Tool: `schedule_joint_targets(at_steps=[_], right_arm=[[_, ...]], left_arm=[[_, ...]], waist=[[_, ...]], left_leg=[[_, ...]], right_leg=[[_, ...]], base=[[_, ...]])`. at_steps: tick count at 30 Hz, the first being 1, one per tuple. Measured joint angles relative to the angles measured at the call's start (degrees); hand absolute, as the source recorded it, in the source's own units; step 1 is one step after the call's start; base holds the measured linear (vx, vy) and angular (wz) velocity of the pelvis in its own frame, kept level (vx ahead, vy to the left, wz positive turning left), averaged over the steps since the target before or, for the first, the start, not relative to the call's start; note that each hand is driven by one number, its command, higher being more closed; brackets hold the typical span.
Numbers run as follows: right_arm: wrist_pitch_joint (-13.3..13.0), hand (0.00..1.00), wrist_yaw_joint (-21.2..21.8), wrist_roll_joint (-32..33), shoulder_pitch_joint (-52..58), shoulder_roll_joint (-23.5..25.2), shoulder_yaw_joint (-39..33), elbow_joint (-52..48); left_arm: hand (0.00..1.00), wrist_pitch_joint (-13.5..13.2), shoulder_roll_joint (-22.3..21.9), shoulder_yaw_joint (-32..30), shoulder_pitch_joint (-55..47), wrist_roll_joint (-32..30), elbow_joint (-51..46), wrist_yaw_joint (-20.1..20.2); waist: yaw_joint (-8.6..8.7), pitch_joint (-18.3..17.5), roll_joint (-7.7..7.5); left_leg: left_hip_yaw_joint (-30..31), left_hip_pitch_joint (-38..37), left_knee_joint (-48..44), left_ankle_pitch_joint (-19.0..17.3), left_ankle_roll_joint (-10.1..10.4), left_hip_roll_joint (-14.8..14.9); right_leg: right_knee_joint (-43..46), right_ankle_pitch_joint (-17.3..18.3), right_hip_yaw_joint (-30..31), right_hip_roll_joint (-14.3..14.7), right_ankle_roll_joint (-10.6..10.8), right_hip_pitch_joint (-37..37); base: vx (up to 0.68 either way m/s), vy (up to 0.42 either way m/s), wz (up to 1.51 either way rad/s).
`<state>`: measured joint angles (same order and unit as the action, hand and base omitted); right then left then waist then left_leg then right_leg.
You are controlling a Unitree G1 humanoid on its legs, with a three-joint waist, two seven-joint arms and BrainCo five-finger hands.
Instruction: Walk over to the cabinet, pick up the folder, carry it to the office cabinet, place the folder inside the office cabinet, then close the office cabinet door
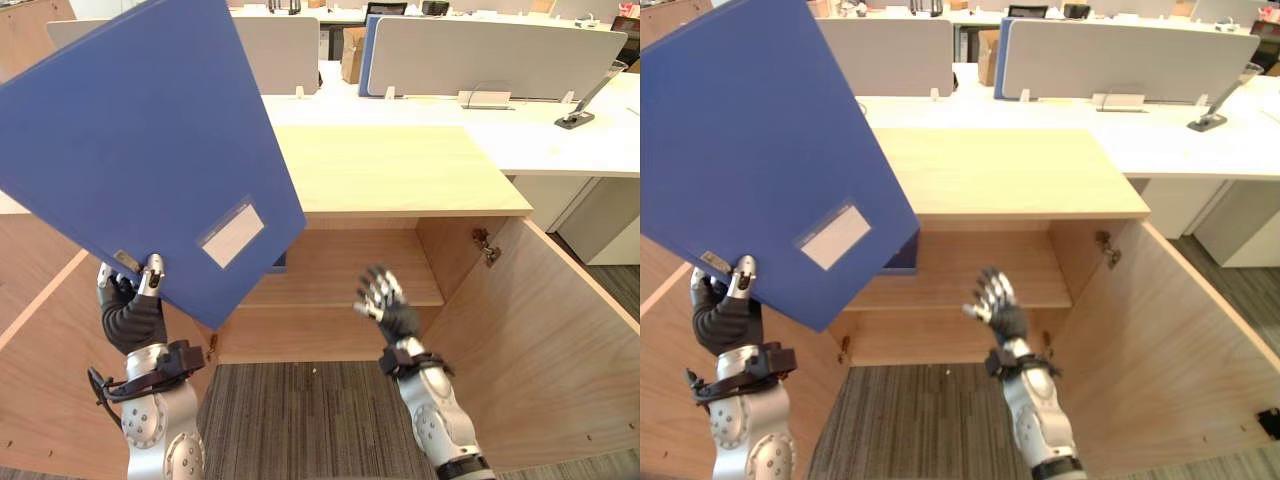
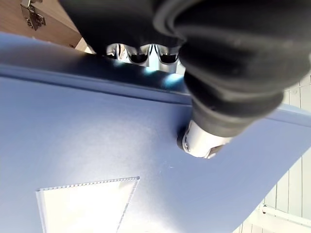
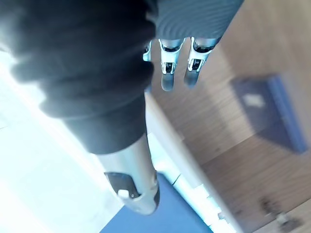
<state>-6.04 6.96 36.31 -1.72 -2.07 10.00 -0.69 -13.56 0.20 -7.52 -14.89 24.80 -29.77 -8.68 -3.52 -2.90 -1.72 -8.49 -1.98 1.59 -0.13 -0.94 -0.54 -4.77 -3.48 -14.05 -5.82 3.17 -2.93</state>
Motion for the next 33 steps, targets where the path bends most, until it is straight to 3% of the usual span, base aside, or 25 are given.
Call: schedule_joint_targets(at_steps=[9,14,21,24,29,33], right_arm=[[-0.8,0.0,1.1,4.2,-19.5,-4.1,3.1,-0.3],[-0.7,0.0,1.3,5.1,-35.2,-6.7,8.8,13.3],[-0.6,0.0,1.0,6.7,-46.9,-8.8,12.3,23.0],[-0.3,0.0,0.1,6.3,-50.1,-9.1,13.3,27.5],[0.2,0.0,-1.4,2.4,-51.8,-9.1,13.8,31.3],[0.4,0.0,-3.7,-9.3,-52.6,-8.9,13.8,31.8]], left_arm=[[1.0,0.5,1.9,0.0,0.2,-1.7,5.0,2.2],[1.0,0.7,2.7,3.5,2.4,-0.4,7.0,2.9],[1.0,0.7,3.0,5.6,3.7,2.8,8.0,2.0],[1.0,0.2,5.1,8.9,4.0,3.3,8.0,2.1],[1.0,-0.1,6.8,10.2,4.4,3.9,8.0,2.1],[1.0,-0.1,6.8,10.9,4.8,3.9,8.0,2.1]], waist=[[-0.76,0.6,-0.48],[-1.3,0.9,-0.48],[-2.31,2.5,-0.37],[-2.9,2.5,-0.38],[-3.22,2.5,-0.38],[-3.12,2.6,-0.37]], left_leg=[[0.0,-0.1,0.0,0.2,-0.4,-0.4],[0.2,-0.1,0.0,0.2,-0.4,-0.3],[1.7,0.0,0.0,0.4,-0.6,-0.5],[2.4,-0.1,0.0,0.5,-0.6,-0.6],[2.6,0.0,0.0,0.6,-0.7,-0.8],[3.1,0.0,0.0,0.8,-0.6,-0.8]], right_leg=[[0.0,0.0,0.0,-0.3,0.0,-0.1],[0.0,0.0,-0.1,-0.3,0.0,-0.2],[0.0,0.0,-1.5,-0.4,0.0,-0.7],[0.0,0.0,-1.7,-0.5,-0.1,-1.1],[0.0,0.0,-1.9,-0.7,-0.1,-1.1],[0.0,0.1,-2.7,-0.7,-0.1,-1.4]], base=[[-0.04,0.011,0.01],[0.0,0.0,0.0],[-0.02,-0.003,0.12],[-0.01,0.007,0.1],[-0.01,0.004,0.01],[-0.03,0.001,0.06]])
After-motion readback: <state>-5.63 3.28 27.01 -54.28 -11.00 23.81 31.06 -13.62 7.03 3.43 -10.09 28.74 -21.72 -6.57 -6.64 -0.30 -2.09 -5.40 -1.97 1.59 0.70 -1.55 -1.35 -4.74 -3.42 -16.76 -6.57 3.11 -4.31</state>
